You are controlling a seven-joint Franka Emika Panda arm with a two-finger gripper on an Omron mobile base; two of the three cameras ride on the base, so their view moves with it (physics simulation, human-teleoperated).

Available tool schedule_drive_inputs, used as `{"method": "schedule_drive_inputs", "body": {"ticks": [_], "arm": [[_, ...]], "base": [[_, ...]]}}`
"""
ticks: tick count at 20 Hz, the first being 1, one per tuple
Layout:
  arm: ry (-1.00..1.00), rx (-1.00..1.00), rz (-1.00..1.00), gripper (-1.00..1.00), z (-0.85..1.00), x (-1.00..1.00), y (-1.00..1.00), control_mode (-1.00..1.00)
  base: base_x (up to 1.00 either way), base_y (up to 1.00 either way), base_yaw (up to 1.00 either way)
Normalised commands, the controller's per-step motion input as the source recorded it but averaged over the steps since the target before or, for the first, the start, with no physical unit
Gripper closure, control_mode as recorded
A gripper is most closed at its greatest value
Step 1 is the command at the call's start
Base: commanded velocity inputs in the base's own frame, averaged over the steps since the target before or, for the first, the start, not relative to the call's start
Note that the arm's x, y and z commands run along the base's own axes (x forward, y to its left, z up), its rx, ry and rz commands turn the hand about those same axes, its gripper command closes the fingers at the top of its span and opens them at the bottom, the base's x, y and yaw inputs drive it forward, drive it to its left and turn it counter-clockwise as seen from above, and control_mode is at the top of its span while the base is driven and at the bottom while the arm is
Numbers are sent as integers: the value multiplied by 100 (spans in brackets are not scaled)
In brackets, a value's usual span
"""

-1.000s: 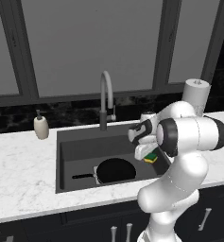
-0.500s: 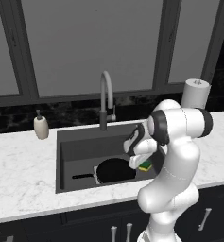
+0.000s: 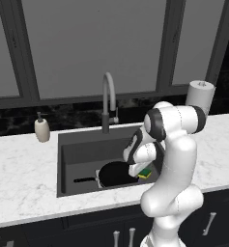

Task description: Pick the pan and sponge and place them into the sink. Then turn on the water.

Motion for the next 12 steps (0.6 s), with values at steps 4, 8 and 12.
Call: {"method": "schedule_drive_inputs", "body": {"ticks": [4,8,12], "arm": [[0,0,0,100,-27,16,11,-100],[0,0,0,100,-17,16,11,-100],[0,0,0,100,-15,17,8,-100]], "base": [[0,0,0],[0,0,0],[0,0,0]]}}
